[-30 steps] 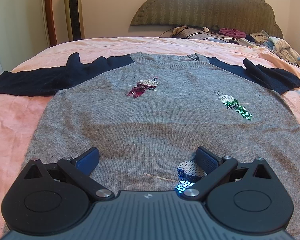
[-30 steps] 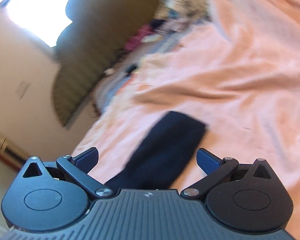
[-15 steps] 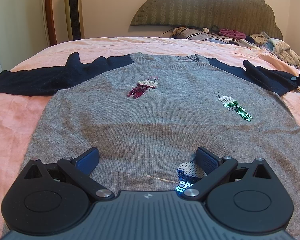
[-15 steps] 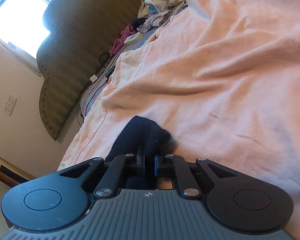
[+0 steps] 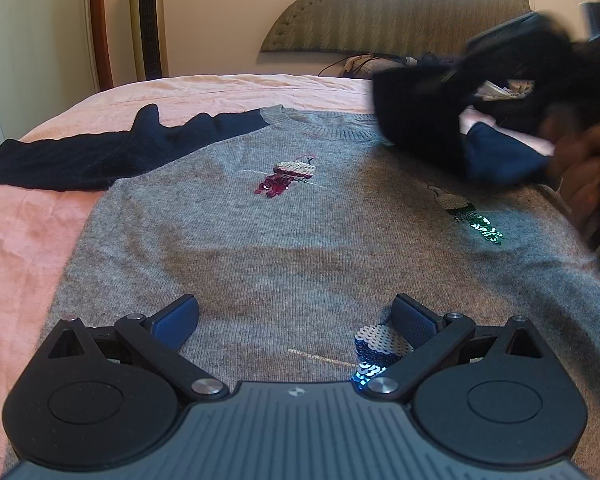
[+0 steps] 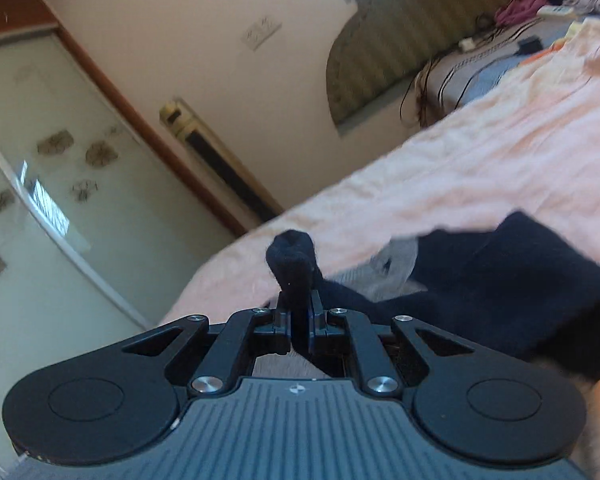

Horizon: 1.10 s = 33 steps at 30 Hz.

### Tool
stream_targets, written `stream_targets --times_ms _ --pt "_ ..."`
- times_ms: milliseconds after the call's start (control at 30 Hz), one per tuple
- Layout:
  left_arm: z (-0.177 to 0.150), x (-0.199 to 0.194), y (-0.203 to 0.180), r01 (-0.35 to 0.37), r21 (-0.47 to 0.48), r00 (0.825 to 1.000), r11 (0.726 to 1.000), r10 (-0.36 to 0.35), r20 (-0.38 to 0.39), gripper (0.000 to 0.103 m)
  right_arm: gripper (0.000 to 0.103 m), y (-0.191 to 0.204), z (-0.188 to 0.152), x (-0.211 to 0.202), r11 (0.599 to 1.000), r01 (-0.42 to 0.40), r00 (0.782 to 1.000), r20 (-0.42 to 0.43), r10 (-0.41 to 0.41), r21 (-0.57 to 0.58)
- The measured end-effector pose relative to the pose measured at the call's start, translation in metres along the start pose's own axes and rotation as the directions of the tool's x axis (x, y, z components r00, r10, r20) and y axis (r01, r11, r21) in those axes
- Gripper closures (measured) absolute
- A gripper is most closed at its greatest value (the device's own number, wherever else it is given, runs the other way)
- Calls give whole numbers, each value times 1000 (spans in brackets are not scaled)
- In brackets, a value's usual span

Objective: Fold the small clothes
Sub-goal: 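Grasp the navy sleeve cuff with the right gripper, then fold the navy sleeve across the sweater body with the right gripper and release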

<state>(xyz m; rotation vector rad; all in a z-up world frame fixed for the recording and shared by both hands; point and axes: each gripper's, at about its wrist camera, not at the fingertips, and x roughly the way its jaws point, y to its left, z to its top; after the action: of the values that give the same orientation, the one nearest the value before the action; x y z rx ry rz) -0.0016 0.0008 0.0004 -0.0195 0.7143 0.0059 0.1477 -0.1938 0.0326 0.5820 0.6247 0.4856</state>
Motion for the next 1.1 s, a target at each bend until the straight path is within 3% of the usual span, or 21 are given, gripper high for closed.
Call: stream_targets --times_ms 67,200,267,333,400,467,500,567,633,700,733,767,800,867,967,1100 --pt "0 0 0 -2 3 1000 1000 2 0 0 62 7 -25 14 998 60 995 -79 -58 22" --pt "0 0 -1 -6 9 1000 1000 6 -3 0 45 7 -46 -36 999 15 1000 -16 -14 47" --pt "2 0 0 -2 11 1000 1000 2 -15 0 39 2 -58 -69 999 36 999 15 -36 13" --pt "15 -1 6 44 -52 997 998 -48 -62 0 27 -5 -73 -99 995 91 996 29 -89 -47" --pt "36 0 22 197 -209 976 958 -212 -52 0 20 -15 -87 -117 986 139 990 42 -135 -87" --pt "60 7 35 300 -355 947 886 -321 0 0 19 -27 -99 -128 988 132 990 55 -128 -74" --pt "71 15 37 313 -396 941 863 -337 8 0 16 -30 -98 -127 992 115 991 68 -111 -57" --pt "90 41 37 296 -436 941 850 -338 -20 0 7 -31 -97 -125 992 113 992 69 -108 -58" --pt "102 69 30 246 -455 943 856 -319 -91 5 5 -29 -95 -124 991 113 992 67 -108 -67" --pt "108 91 17 249 -442 926 862 -346 -152 30 4 -30 -94 -116 993 102 993 68 -98 -65" --pt "110 97 9 238 -415 930 878 -330 -164 34 4 -32 -93 -118 994 96 993 70 -91 -57" --pt "112 98 0 212 -372 944 904 -287 -160 45 4 -33 -92 -115 995 87 994 72 -84 -47" --pt "115 102 -8 185 -333 953 925 -252 -171 65 4 -34 -92 -113 996 78 994 75 -75 -38" --pt "119 109 -19 129 -279 964 952 -186 -189 92 3 -35 -92 -112 997 69 995 77 -67 -30" --pt "128 101 -21 106 -239 972 965 -151 -180 97 2 -34 -93 -110 997 68 995 77 -66 -32" --pt "148 69 -13 52 -120 998 991 -57 -37 97 1 -36 -93 -110 997 65 995 77 -62 -29"
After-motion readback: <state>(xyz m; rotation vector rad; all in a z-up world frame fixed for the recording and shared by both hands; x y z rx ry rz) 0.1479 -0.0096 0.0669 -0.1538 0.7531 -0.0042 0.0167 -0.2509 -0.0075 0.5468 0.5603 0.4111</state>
